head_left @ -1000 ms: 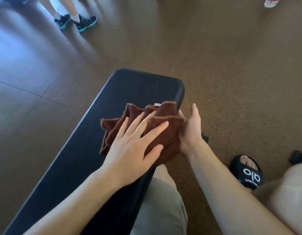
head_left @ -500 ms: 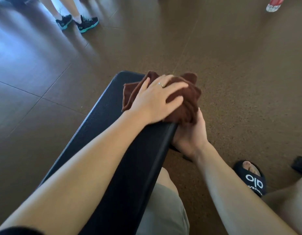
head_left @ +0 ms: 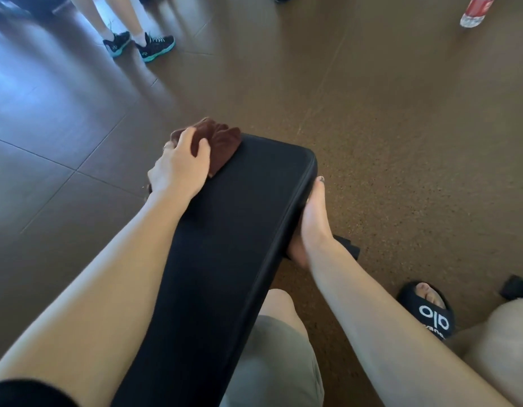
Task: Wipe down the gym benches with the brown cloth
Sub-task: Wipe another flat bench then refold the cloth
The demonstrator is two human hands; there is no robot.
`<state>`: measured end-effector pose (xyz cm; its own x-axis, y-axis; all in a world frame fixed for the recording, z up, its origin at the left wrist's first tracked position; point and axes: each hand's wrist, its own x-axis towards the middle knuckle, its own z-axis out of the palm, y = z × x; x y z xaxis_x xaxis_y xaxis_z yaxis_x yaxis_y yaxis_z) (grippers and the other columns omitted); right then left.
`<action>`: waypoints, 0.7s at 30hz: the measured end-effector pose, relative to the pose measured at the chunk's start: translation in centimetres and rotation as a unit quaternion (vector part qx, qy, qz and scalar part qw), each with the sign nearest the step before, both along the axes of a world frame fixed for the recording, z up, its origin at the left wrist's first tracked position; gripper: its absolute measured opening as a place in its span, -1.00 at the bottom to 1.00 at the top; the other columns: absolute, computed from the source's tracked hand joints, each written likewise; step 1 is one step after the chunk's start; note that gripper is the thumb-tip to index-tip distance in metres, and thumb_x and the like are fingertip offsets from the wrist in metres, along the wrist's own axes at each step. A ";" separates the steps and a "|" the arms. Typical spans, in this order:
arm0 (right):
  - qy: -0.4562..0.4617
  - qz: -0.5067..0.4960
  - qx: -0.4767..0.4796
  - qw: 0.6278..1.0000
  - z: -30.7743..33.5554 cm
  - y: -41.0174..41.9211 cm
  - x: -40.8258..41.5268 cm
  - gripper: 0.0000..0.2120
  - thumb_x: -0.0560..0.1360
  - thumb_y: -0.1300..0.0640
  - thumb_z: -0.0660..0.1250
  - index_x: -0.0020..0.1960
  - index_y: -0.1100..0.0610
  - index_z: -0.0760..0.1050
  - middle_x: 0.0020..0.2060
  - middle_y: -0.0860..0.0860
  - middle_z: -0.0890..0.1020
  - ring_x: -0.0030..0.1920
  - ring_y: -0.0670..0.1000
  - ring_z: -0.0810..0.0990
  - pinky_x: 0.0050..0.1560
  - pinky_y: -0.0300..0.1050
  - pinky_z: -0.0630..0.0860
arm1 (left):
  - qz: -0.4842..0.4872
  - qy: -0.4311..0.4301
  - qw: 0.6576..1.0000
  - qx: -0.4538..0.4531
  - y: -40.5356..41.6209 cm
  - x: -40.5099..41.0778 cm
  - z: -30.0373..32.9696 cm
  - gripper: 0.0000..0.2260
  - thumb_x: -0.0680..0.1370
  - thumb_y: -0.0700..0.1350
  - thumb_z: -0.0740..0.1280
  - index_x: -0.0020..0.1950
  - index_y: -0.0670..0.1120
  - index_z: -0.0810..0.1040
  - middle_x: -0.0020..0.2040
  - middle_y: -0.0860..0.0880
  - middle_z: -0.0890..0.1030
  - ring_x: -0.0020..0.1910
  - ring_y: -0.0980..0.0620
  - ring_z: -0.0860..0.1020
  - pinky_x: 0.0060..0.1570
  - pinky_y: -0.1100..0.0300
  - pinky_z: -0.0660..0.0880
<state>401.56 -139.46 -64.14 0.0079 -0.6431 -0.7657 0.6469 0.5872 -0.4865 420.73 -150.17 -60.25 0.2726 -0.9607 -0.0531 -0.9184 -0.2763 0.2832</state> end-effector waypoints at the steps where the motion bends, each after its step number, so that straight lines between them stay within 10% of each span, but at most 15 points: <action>1: 0.002 0.009 0.003 1.000 0.0 0.0 -0.1 -0.16 0.49 -0.60 0.01 0.48 -0.06 0.48 0.28 0.07 0.66 0.27 0.19 0.62 0.44 0.30 0.43 | 0.011 -0.001 1.000 -0.004 0.5 0.2 -0.1 -0.58 0.66 0.27 -0.03 0.52 0.32 0.24 0.49 -0.13 0.42 0.35 -0.32 0.48 0.31 -0.17 0.35; 16: 0.206 0.160 0.076 0.962 11.3 1.1 -2.2 -0.37 0.67 -0.33 0.07 0.67 -0.17 0.02 0.65 0.01 0.21 0.59 0.19 0.27 0.57 0.29 0.24 | -0.168 -0.052 0.984 0.011 13.8 -6.9 4.3 -0.75 0.70 -0.01 0.25 0.32 -0.01 0.61 0.21 -0.11 0.67 0.15 -0.15 0.66 0.06 -0.06 0.64; 21: 0.246 0.272 0.023 0.930 22.0 3.5 -5.8 -0.51 0.74 -0.17 0.07 0.64 -0.11 0.17 0.63 -0.06 0.24 0.61 0.06 0.25 0.58 0.12 0.20 | -0.092 0.262 0.928 0.250 13.5 -10.5 14.4 -0.67 0.72 0.15 0.13 0.34 0.07 0.58 0.14 0.06 0.67 0.06 0.09 0.64 0.20 0.03 0.60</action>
